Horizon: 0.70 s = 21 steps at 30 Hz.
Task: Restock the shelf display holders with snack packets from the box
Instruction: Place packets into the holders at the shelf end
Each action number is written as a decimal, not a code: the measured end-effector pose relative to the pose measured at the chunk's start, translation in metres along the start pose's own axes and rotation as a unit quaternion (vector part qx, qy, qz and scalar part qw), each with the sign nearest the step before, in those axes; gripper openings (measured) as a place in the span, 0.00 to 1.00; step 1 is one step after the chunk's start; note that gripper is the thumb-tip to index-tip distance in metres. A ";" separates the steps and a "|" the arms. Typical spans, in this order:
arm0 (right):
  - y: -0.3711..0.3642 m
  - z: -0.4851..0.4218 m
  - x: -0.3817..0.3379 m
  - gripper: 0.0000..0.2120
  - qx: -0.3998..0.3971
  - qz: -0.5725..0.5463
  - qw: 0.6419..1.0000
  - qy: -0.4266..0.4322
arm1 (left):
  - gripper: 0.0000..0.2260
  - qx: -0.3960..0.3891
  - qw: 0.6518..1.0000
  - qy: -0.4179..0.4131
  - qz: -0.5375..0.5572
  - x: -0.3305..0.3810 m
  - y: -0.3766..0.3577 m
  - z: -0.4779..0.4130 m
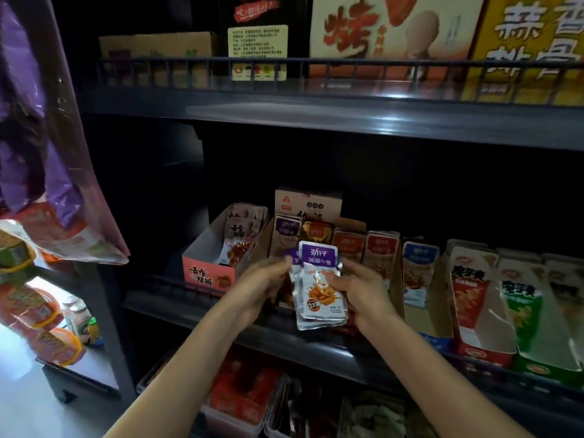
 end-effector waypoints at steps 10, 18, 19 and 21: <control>0.037 -0.042 -0.005 0.25 0.025 0.055 0.998 -0.029 | 0.06 0.111 0.988 -0.035 -0.104 0.004 0.023 -0.067; 0.035 -0.067 -0.006 0.21 -0.017 0.072 0.997 -0.026 | 0.11 0.084 0.988 0.055 -0.120 -0.008 0.023 -0.105; 0.036 -0.067 -0.007 0.19 -0.022 0.079 0.996 -0.022 | 0.09 0.079 0.981 0.047 -0.168 -0.007 0.024 -0.109; 0.039 -0.070 -0.007 0.16 -0.031 0.094 0.995 -0.018 | 0.11 0.031 0.962 0.057 -0.265 -0.006 0.026 -0.116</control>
Point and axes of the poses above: each hand's wrist, its own z-axis away from the middle knuckle, its own y-axis out of the back of the hand, x = y × z, the point moved 1 cm from there along -z, towards the middle knuckle, and after that the axes turned 1 degree about z, right-handed, at the moved point
